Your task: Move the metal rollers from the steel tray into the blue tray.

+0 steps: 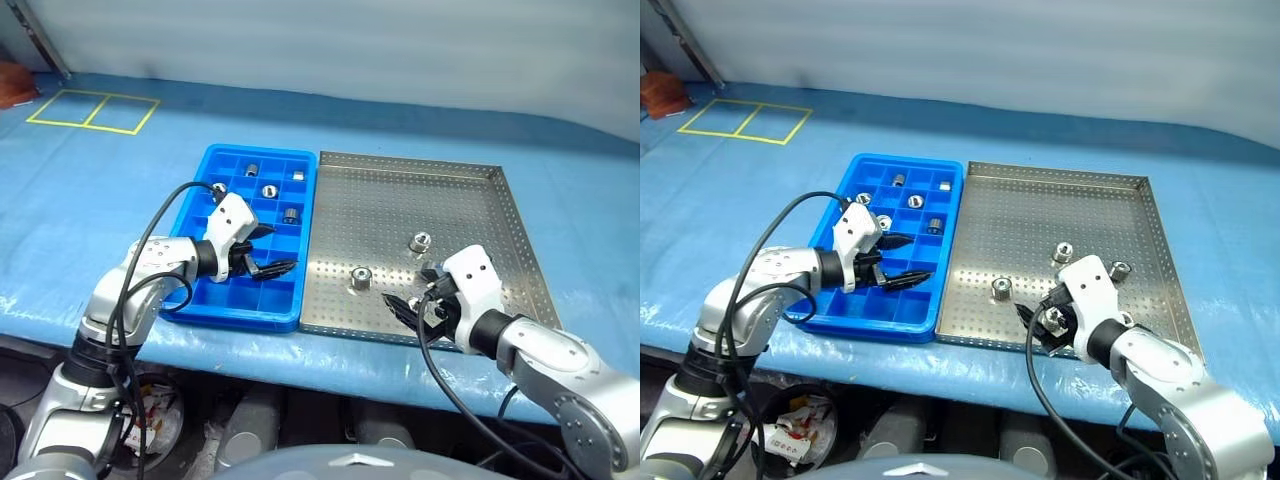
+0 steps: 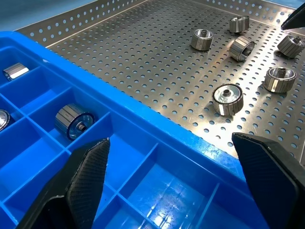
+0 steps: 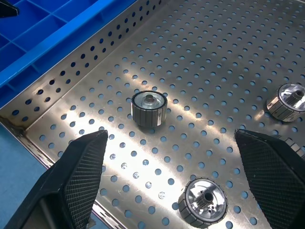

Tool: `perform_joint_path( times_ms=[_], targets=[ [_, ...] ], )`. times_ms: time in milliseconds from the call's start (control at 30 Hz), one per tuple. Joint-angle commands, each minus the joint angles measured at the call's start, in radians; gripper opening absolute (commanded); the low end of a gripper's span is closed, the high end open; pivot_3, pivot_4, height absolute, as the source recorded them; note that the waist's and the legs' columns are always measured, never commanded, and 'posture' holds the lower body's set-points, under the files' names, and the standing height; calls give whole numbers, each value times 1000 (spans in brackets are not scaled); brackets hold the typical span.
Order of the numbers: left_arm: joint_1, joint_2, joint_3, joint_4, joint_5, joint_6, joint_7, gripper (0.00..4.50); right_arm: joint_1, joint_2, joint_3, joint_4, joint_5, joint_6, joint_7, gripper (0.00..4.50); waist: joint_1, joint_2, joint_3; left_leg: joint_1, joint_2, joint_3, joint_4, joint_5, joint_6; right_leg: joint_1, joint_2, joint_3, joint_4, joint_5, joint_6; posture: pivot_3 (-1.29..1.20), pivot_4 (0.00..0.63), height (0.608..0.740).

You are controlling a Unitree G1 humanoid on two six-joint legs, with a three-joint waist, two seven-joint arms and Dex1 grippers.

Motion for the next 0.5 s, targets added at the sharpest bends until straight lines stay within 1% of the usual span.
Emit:
perform_joint_path(
  times_ms=[33, 333, 433, 500],
  targets=[
    [-15, 11, 14, -45, -12, -4, -1, 4472, -7, -10, -10, -25, 5, -26, -1, 4500, 0, 0, 0, 0, 0, 0, 0, 0, 0, 0, 0, 0, 0, 0, 0, 69, 150, 740],
    [-119, -4, -25, 21, 33, -63, -15, 4472, -10, 2, 16, -25, -5, -44, -29, 4500, 2, 0, 0, 0, 0, 0, 0, 0, 0, 0, 0, 0, 0, 0, 0, 63, 150, 740],
    [-209, -31, -89, 85, 61, -92, -47, 4472, -25, 7, 22, -15, -19, -64, -44, 4500, 6, 0, 0, -1, 0, 0, 0, 0, 0, 0, 0, -1, 0, 0, 0, 60, 150, 740],
    [-295, -63, -162, 148, 108, -116, -68, 4472, -32, 15, 21, -5, -30, -82, -59, 4500, 10, 0, 0, -1, -1, 0, 2, 0, 1, 0, 0, -2, 0, 1, 1, 60, 150, 740]
  ],
)
